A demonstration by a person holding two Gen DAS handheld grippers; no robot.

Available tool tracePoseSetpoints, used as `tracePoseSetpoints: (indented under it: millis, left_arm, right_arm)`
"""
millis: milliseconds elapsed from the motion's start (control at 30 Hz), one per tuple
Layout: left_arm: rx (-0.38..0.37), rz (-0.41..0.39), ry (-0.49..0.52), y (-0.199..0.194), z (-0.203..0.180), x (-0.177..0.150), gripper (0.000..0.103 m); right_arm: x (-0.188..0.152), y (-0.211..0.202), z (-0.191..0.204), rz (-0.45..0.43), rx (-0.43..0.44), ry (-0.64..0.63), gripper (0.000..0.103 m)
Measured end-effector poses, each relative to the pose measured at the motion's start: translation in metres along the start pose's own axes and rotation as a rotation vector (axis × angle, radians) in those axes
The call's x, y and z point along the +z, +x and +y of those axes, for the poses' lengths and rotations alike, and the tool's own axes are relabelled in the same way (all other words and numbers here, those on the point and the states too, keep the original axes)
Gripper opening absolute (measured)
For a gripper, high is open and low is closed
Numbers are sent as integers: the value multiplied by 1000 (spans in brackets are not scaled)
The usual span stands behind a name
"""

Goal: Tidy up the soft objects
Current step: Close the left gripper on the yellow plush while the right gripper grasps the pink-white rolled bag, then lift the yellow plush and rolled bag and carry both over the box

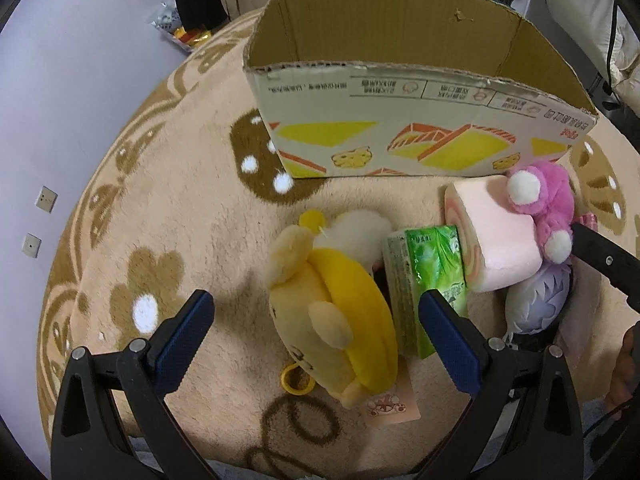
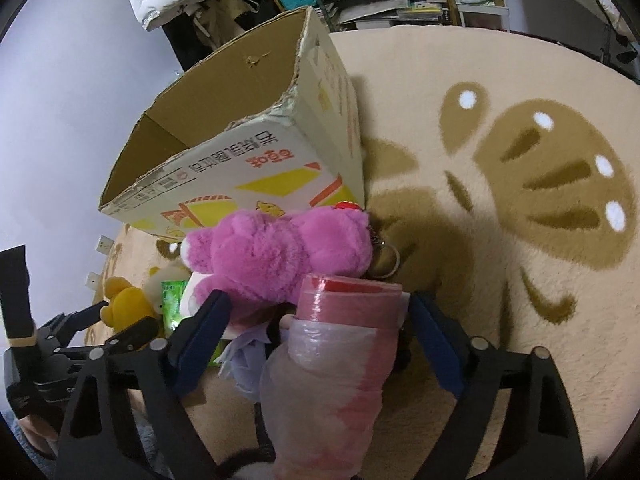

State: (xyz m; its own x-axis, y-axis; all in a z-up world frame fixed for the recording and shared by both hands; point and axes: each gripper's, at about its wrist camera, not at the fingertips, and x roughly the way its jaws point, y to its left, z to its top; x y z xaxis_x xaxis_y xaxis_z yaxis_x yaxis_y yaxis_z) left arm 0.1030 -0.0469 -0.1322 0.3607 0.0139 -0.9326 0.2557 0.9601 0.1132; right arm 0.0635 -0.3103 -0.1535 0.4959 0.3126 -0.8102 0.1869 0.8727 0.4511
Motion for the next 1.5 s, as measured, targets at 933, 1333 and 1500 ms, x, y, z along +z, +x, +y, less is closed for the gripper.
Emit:
tracePoseSetpoints:
  millis: [933, 1333, 1500]
  left_arm:
    - [-66, -12, -81, -12, 14, -12, 47]
    - [-56, -145, -80, -50, 19, -21, 47]
    - [-54, -241, -92, -73, 23, -24, 47]
  right_arm:
    - [0, -37, 15, -157, -70, -69, 46]
    - [-1, -86, 45, -385, -92, -176, 45]
    - [-2, -102, 62, -452, -112, -224, 45]
